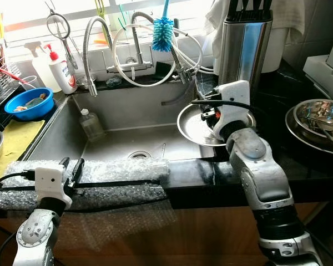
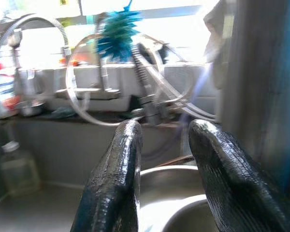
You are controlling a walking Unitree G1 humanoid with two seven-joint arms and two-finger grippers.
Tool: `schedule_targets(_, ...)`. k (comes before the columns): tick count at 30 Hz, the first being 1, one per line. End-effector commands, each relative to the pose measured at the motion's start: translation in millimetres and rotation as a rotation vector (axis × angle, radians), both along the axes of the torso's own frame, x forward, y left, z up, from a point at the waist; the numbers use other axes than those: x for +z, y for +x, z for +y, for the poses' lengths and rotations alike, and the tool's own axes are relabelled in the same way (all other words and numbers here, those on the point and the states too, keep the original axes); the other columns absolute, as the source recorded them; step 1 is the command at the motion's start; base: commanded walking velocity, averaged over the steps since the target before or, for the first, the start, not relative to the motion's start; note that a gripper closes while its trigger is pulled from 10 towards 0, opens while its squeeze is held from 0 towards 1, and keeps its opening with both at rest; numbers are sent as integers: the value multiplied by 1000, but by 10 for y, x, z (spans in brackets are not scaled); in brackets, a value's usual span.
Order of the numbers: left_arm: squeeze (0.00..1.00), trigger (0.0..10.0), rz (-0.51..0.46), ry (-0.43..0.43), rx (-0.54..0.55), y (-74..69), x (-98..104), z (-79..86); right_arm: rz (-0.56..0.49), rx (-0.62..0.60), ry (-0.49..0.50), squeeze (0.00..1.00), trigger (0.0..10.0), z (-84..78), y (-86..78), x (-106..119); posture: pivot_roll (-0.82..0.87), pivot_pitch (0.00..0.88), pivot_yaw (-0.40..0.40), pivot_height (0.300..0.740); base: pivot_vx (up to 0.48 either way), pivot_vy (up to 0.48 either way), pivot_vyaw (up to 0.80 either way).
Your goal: Kitchen organization
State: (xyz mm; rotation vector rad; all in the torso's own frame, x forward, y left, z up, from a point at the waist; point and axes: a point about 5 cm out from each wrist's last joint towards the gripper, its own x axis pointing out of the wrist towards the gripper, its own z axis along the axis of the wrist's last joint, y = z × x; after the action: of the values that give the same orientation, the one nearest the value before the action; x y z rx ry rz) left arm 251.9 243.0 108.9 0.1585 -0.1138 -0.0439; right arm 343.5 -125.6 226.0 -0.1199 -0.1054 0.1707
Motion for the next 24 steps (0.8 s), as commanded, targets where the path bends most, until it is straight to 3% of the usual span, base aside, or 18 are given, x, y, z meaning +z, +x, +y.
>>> schedule_targets(1,0,10000,47,-11,-6,9,-76,-21,20,-62,51,0,10000,-118,56,43,-50,0,136,740,0,0,0)
schedule_targets(2,0,10000,51,-10,-7,6,-87,-22,36,-86,84,0,10000,-179,76,39,-55,0,139,740,0,0,0)
schedule_targets(6,0,10000,53,-9,-7,8,-88,-20,57,-72,81,0,10000,-179,82,3,-52,0,137,740,0,0,0)
schedule_targets(13,0,10000,51,-7,2,9,-84,-10,143,233,64,0,10000,262,-47,-144,-44,0,135,740,0,0,0)
schedule_targets(24,0,10000,52,-11,6,13,-89,-7,226,456,27,0,10000,491,-209,-278,-48,0,136,740,0,0,0)
